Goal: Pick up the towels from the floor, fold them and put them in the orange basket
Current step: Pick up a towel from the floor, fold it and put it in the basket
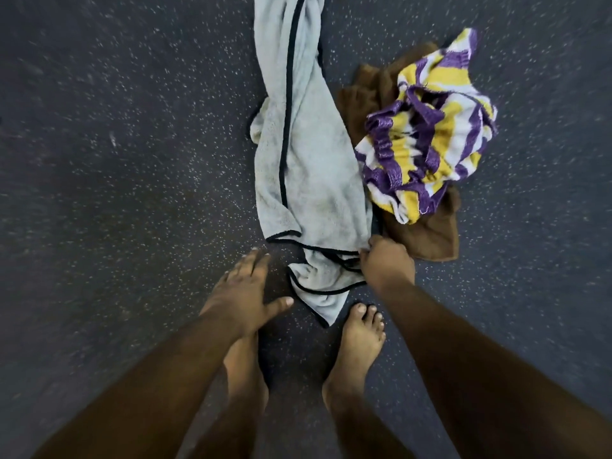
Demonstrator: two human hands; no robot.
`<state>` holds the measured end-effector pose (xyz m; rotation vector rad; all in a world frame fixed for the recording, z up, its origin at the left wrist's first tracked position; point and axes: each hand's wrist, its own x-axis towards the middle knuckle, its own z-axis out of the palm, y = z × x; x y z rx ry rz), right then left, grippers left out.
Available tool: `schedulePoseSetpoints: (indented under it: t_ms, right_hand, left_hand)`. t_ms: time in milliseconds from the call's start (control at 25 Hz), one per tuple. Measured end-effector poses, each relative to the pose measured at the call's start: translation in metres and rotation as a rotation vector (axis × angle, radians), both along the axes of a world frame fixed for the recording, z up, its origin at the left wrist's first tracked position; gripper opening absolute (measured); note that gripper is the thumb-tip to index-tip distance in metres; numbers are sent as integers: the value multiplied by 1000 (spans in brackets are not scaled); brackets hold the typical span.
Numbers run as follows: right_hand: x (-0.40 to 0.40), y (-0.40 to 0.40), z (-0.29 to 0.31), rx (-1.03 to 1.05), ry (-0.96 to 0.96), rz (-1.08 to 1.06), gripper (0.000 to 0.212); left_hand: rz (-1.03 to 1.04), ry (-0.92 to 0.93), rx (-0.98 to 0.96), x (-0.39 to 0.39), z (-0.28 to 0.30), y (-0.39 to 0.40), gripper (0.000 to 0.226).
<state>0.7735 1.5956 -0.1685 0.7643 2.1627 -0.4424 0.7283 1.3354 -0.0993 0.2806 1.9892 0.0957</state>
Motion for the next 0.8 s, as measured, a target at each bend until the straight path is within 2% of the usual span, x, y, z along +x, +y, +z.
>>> schedulePoseSetpoints:
  t_ms: [120, 240, 400, 560, 680, 800]
  right_hand:
    - [11, -9, 23, -32, 85, -5, 26]
    - [20, -27, 92, -90, 170, 54, 23]
    - [23, -46, 210, -186, 217, 40, 23]
    - [39, -49, 368, -171, 261, -91, 24]
    - [64, -54, 485, -154, 372, -162, 24]
    - [94, -62, 569, -126, 437, -327, 21]
  left_hand:
    - [-15, -7, -23, 2, 15, -9, 103]
    - [-25, -5, -9, 2, 71, -6, 103]
    - [-35, 21, 10, -11, 189, 3, 100]
    - [-49, 81, 58, -14, 347, 11, 98]
    - [-170, 161, 127, -4, 450, 10, 100]
    - [-286, 170, 202, 6, 520, 5, 101]
